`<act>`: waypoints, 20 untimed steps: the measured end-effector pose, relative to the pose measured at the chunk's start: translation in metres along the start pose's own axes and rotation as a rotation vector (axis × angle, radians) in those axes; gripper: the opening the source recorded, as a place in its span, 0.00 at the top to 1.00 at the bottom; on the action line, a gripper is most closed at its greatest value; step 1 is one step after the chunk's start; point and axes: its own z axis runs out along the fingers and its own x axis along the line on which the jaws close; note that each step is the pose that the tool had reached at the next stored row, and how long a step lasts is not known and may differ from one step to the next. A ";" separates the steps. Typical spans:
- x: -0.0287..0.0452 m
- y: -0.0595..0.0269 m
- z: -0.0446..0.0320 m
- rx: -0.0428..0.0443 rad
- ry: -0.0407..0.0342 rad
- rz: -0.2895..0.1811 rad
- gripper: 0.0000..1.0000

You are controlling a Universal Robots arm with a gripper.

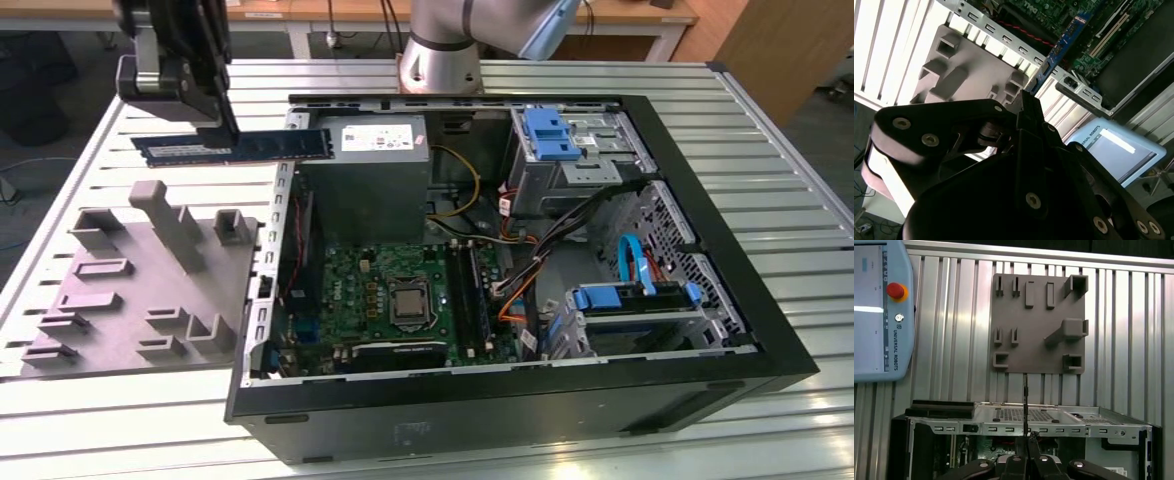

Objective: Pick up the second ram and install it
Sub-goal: 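Pick up the second ram and move it above second insertion slot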

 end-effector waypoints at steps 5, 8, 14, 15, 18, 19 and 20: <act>0.0002 -0.0094 -0.0003 -0.0001 0.0001 0.000 0.87; 0.0004 -0.0153 -0.0005 -0.0001 0.0001 0.000 0.87; 0.0008 -0.0267 -0.0009 0.0000 0.0000 0.000 0.87; 0.0008 -0.0290 -0.0010 0.0000 0.0000 0.000 0.87; 0.0010 -0.0365 -0.0011 0.0000 0.0000 0.000 0.87; 0.0011 -0.0392 -0.0011 0.0000 0.0000 0.000 0.87; 0.0012 -0.0421 -0.0011 0.0000 -0.0001 0.000 0.87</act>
